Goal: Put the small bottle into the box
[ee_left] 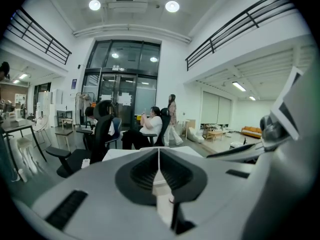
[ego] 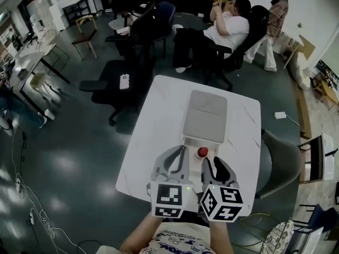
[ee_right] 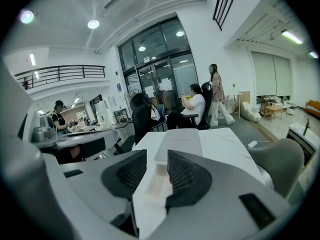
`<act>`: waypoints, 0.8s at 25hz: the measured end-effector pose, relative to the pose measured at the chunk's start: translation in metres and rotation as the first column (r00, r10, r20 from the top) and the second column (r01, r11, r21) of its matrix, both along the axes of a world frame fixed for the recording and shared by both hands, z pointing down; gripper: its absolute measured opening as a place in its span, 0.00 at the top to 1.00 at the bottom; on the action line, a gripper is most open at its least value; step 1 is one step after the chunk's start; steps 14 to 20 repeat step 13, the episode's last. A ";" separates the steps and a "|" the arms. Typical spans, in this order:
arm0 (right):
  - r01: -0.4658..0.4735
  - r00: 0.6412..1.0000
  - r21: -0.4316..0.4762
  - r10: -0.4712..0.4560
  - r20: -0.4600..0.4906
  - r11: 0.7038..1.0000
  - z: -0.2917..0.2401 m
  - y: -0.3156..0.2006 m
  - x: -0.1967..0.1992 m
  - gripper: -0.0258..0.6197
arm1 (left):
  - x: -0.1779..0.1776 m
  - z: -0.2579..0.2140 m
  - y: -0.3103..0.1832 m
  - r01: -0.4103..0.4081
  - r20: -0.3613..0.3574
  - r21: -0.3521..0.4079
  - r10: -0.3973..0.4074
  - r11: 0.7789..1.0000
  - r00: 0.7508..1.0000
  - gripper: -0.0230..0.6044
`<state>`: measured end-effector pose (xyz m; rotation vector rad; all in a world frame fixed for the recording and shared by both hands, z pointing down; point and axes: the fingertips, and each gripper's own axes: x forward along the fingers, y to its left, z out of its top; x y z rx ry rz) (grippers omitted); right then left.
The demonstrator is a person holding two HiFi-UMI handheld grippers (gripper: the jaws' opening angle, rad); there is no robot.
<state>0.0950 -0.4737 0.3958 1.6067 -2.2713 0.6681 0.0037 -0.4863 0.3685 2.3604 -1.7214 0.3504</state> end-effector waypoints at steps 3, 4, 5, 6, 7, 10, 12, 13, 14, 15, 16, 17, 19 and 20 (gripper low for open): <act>0.001 1.000 0.002 -0.001 -0.004 1.000 -0.001 0.000 -0.002 0.75 | -0.002 -0.002 -0.001 0.001 -0.002 0.004 -0.001 1.000 1.000 0.93; 0.001 1.000 0.002 -0.001 -0.006 1.000 -0.001 -0.001 -0.002 0.75 | -0.002 -0.002 -0.001 0.002 -0.003 0.005 -0.002 1.000 1.000 0.93; -0.001 1.000 0.003 0.001 -0.010 1.000 -0.001 -0.001 -0.002 0.75 | -0.003 -0.003 -0.002 0.001 -0.003 0.005 -0.001 1.000 1.000 0.93; -0.002 1.000 0.003 0.003 -0.014 1.000 -0.001 -0.001 -0.002 0.75 | -0.003 -0.003 -0.002 0.001 -0.003 0.005 -0.001 1.000 1.000 0.93; -0.004 1.000 0.003 0.004 -0.017 1.000 -0.001 -0.001 -0.002 0.75 | -0.003 -0.003 -0.002 0.001 -0.002 0.005 -0.001 1.000 1.000 0.93; -0.005 1.000 0.000 0.005 -0.019 1.000 0.000 -0.001 -0.002 0.75 | -0.005 -0.002 -0.002 0.002 -0.001 0.004 -0.002 1.000 1.000 0.93; -0.005 1.000 -0.004 0.005 -0.018 1.000 0.002 -0.002 -0.003 0.75 | -0.006 -0.002 -0.003 0.003 -0.001 0.005 -0.003 1.000 1.000 0.93; -0.004 1.000 -0.006 0.004 -0.018 1.000 0.002 -0.002 -0.004 0.75 | -0.006 -0.002 -0.004 0.003 0.000 0.006 -0.003 1.000 1.000 0.93; -0.004 1.000 -0.006 0.004 -0.018 1.000 0.002 -0.002 -0.004 0.75 | -0.006 -0.002 -0.004 0.003 0.000 0.006 -0.003 1.000 1.000 0.93; -0.004 1.000 -0.006 0.004 -0.018 1.000 0.002 -0.002 -0.004 0.75 | -0.006 -0.002 -0.004 0.003 0.000 0.006 -0.003 1.000 1.000 0.93; -0.004 1.000 -0.006 0.004 -0.018 1.000 0.002 -0.002 -0.004 0.75 | -0.006 -0.002 -0.004 0.003 0.000 0.006 -0.003 1.000 1.000 0.93; -0.004 1.000 -0.006 0.004 -0.018 1.000 0.002 -0.002 -0.004 0.75 | -0.006 -0.002 -0.004 0.003 0.000 0.006 -0.003 1.000 1.000 0.93; -0.004 1.000 -0.006 0.004 -0.018 1.000 0.002 -0.002 -0.004 0.75 | -0.006 -0.002 -0.004 0.003 0.000 0.006 -0.003 1.000 1.000 0.93; -0.004 1.000 -0.006 0.004 -0.018 1.000 0.002 -0.002 -0.004 0.75 | -0.006 -0.002 -0.004 0.003 0.000 0.006 -0.003 1.000 1.000 0.93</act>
